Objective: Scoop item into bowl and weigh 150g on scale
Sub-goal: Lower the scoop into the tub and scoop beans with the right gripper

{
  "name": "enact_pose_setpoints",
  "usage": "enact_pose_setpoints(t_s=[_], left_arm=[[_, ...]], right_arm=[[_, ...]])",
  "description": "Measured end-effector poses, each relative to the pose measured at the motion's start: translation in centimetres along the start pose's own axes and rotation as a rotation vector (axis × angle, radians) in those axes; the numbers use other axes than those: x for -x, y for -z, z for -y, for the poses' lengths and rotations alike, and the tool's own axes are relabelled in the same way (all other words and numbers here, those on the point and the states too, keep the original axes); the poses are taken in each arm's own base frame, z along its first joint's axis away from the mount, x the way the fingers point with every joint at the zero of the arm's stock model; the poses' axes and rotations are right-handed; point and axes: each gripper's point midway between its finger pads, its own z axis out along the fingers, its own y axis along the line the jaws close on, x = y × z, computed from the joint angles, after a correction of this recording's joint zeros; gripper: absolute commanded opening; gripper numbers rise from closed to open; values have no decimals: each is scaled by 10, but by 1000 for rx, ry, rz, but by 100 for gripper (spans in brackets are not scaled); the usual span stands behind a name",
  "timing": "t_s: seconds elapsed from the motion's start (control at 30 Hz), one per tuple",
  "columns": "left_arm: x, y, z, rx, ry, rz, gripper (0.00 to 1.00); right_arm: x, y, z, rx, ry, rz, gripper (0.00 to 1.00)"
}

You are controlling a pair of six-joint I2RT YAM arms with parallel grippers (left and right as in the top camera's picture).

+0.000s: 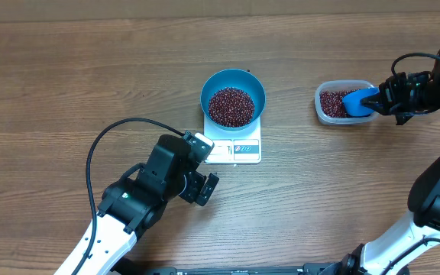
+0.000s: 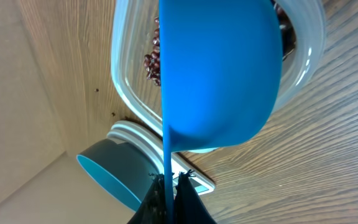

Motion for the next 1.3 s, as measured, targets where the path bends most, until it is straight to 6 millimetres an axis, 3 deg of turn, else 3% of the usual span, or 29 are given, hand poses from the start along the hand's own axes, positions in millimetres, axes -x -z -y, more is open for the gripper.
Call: enact_pose_setpoints(t_s=[0.73, 1.03, 1.3], left_arm=[[0, 0, 0, 0, 0, 0, 100], [0, 0, 0, 0, 0, 0, 100], [0, 0, 0, 0, 0, 0, 100]], right_arm=[[11, -2, 18, -137, 145, 72, 4], [11, -2, 18, -153, 179, 81, 4], [10, 2, 12, -148, 317, 72, 4]])
